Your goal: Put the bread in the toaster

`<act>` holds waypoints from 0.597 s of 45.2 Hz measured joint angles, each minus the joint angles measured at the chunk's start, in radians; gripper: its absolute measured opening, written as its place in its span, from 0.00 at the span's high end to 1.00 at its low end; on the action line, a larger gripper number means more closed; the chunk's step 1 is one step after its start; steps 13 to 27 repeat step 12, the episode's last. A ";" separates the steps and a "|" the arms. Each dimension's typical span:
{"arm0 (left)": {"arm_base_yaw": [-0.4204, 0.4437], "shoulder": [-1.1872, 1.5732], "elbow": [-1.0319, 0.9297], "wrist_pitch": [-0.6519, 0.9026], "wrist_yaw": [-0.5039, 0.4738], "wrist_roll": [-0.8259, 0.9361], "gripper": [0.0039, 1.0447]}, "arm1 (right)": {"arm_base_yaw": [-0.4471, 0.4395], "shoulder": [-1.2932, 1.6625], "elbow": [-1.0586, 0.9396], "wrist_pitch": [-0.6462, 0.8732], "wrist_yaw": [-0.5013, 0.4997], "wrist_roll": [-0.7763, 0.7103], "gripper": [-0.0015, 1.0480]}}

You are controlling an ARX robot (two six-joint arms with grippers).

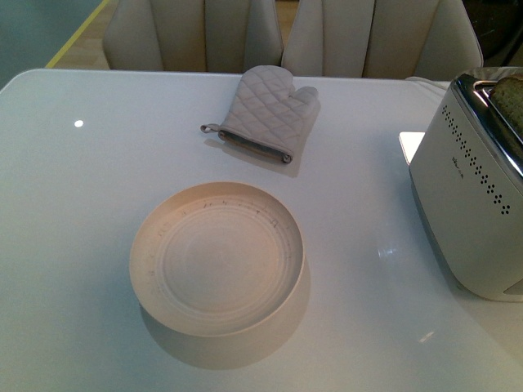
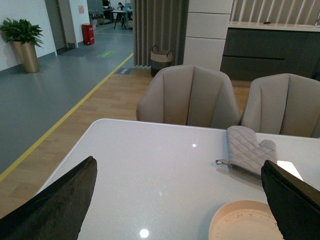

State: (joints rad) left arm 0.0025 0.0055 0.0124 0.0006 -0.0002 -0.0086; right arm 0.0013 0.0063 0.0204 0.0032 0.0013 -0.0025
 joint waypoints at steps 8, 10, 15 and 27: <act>0.000 0.000 0.000 0.000 0.000 0.000 0.06 | 0.000 0.000 0.000 0.000 0.000 0.000 0.09; 0.000 0.000 0.000 0.000 0.000 0.000 0.06 | 0.000 0.000 0.000 0.000 0.000 0.000 0.09; 0.000 0.000 0.000 0.000 0.000 0.000 0.06 | 0.000 0.000 0.000 0.000 0.000 0.000 0.09; 0.000 0.000 0.000 0.000 0.000 0.000 0.06 | 0.000 0.000 0.000 0.000 0.000 0.000 0.09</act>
